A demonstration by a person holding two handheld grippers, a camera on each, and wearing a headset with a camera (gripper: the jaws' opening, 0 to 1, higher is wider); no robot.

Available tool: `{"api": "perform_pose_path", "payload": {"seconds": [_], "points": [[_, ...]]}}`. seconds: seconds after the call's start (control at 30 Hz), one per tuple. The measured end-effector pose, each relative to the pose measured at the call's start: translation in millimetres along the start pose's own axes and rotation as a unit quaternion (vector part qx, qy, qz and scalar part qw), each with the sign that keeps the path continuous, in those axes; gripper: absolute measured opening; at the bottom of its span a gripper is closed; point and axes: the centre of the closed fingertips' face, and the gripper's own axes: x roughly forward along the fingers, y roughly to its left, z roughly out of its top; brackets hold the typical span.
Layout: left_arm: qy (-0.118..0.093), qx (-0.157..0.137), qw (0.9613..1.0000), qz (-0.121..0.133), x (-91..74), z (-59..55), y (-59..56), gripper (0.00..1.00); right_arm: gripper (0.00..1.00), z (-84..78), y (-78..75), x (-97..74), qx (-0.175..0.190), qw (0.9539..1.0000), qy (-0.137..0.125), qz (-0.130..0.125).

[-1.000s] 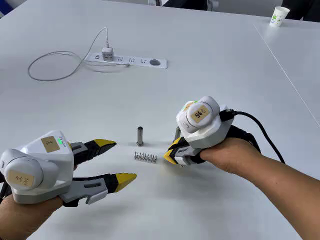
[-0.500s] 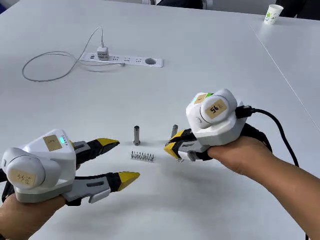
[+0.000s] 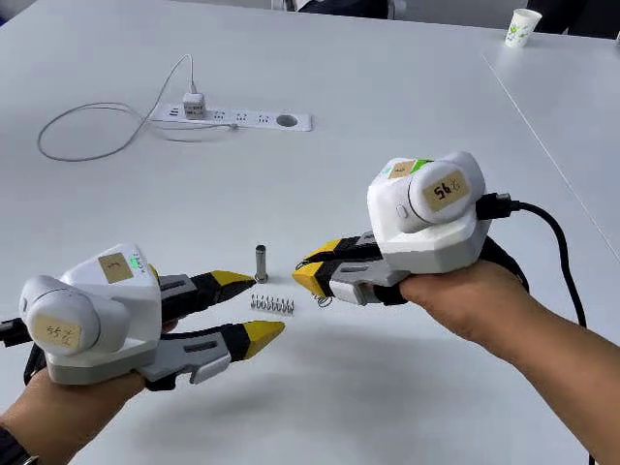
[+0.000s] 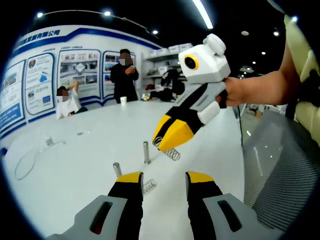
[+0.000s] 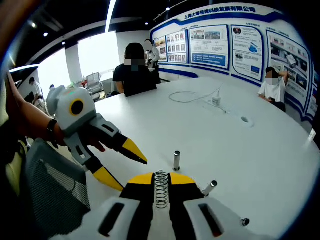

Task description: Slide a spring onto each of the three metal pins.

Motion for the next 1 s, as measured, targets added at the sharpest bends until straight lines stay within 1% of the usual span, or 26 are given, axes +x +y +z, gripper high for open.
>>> {"api": "perform_pose_path", "payload": {"seconds": [0.07, 0.17, 0.3, 0.43, 0.57, 0.73, 0.87, 1.0], "points": [[-0.005, -0.006, 0.9999, -0.008, 1.5, 2.6, -3.5, 0.31, 0.12, 4.8, 4.0, 0.1, 0.004, 0.9999, -0.008, 0.007], [-0.01, -0.013, 0.9998, -0.012, 3.3, 5.4, -5.6, 0.28, 0.11, 10.6, 9.8, 0.4, 0.006, 0.9997, -0.017, 0.015], [-0.018, -0.036, 0.999, -0.021, 5.5, 9.3, -9.6, 0.23, 0.11, 17.2, 19.3, 0.8, 0.0, 0.9992, -0.029, 0.027], [-0.02, -0.046, 0.9984, -0.024, 7.2, 11.3, -12.7, 0.23, 0.11, 20.8, 27.6, 1.8, -0.004, 0.9987, -0.035, 0.037], [-0.021, -0.05, 0.9982, -0.025, 8.3, 12.8, -15.0, 0.22, 0.11, 23.3, 31.7, 2.5, -0.002, 0.9983, -0.04, 0.043], [-0.026, -0.054, 0.9979, -0.026, 8.8, 15.6, -16.5, 0.19, 0.11, 25.2, 36.5, 2.6, 0.003, 0.9977, -0.044, 0.051], [-0.027, -0.049, 0.9982, -0.022, 8.5, 15.9, -15.2, 0.15, 0.11, 25.7, 38.1, 1.8, 0.0, 0.9977, -0.045, 0.052], [-0.027, -0.045, 0.9985, -0.018, 7.3, 15.4, -12.9, 0.14, 0.11, 26.8, 37.9, 0.1, -0.002, 0.9976, -0.046, 0.051]]}}
